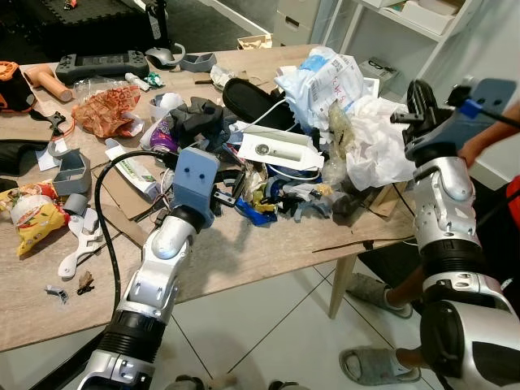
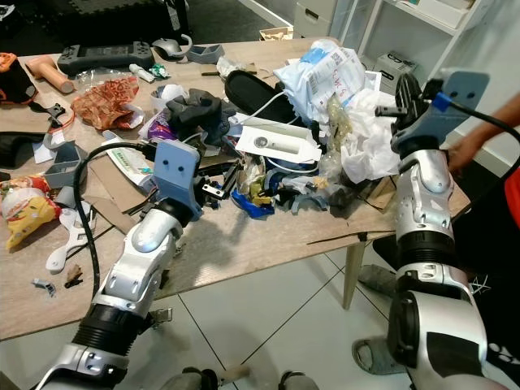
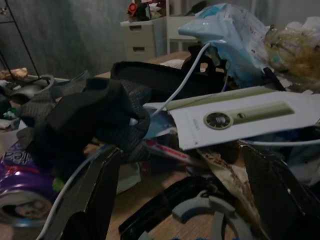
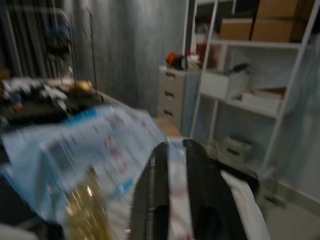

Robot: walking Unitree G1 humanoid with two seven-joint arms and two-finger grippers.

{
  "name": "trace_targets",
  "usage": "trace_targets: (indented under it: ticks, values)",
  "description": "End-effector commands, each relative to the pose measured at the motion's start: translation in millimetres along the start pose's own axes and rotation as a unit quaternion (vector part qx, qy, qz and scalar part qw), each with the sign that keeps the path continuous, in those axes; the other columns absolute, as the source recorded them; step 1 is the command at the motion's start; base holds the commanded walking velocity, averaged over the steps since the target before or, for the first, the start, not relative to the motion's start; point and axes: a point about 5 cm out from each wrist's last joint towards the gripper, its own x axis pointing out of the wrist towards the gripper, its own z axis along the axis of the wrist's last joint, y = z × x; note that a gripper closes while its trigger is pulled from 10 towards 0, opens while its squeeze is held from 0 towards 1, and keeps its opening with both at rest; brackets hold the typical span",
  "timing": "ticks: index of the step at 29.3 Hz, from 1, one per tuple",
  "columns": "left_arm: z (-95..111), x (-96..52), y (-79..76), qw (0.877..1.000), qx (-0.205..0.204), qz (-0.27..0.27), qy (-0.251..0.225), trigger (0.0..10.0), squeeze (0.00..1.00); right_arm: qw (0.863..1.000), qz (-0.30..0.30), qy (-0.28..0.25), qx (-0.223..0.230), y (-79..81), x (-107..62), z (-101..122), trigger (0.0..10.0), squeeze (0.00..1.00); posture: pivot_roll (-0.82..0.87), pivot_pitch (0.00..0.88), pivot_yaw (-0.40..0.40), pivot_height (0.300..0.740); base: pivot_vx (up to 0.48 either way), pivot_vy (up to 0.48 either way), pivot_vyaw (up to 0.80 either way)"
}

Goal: Picking trash to rubbish bin

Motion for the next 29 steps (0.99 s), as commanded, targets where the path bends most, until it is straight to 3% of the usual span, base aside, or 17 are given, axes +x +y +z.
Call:
trace_targets:
  ticks: [1,6,10,12,13,19,23,29]
  values:
    - [-0.5,1.5,-5.3,1.000,0.001,-0.008,-0.002,10.0,0.00,1.000,0.001,0.019,-0.008,-3.7,-6.4,-8.8,10.0,1.00,-0.03,0.179,-0.047,0.740,0.000,0.000,0.00]
    - [-2.6,-2.1,-3.7,1.000,-0.002,-0.011,0.000,10.0,0.00,0.998,0.026,0.049,-0.013,5.5,-12.2,-22.7,10.0,1.00,-0.02,0.182,-0.045,0.740,0.000,0.000,0.00]
    - [5.8,-8.1,-21.7,0.994,-0.060,-0.084,-0.028,10.0,0.00,0.998,0.038,0.054,-0.010,10.5,-11.2,-26.1,10.0,1.00,-0.02,0.199,-0.045,0.740,0.000,0.000,0.00]
    - [7.3,-9.3,-26.1,0.992,-0.064,-0.103,-0.031,10.0,0.00,0.998,0.040,0.055,-0.010,11.1,-10.4,-26.4,10.0,1.00,-0.02,0.199,-0.045,0.740,0.000,0.000,0.00]
    - [5.6,-13.0,-39.3,0.986,-0.060,-0.152,-0.022,10.0,0.00,0.997,0.041,0.061,-0.003,12.6,-7.5,-27.1,10.0,1.00,-0.02,0.208,-0.044,0.740,0.000,0.000,0.00]
    - [6.4,-17.8,-52.5,0.977,-0.070,-0.199,-0.014,10.0,0.00,0.997,0.045,0.066,0.003,16.5,-3.8,-27.2,10.0,1.00,-0.02,0.211,-0.046,0.740,0.000,0.000,0.00]
    - [6.8,-19.4,-54.6,0.976,-0.069,-0.208,-0.013,10.0,0.00,0.995,0.050,0.086,0.006,20.1,-4.5,-33.3,10.0,1.00,-0.02,0.211,-0.048,0.740,0.000,0.000,0.00]
    - [5.7,-18.4,-52.8,0.978,-0.056,-0.201,-0.006,10.0,0.00,0.982,0.055,0.174,0.035,28.9,-16.1,-63.0,10.0,1.00,-0.02,0.216,-0.053,0.740,0.000,0.000,0.00]
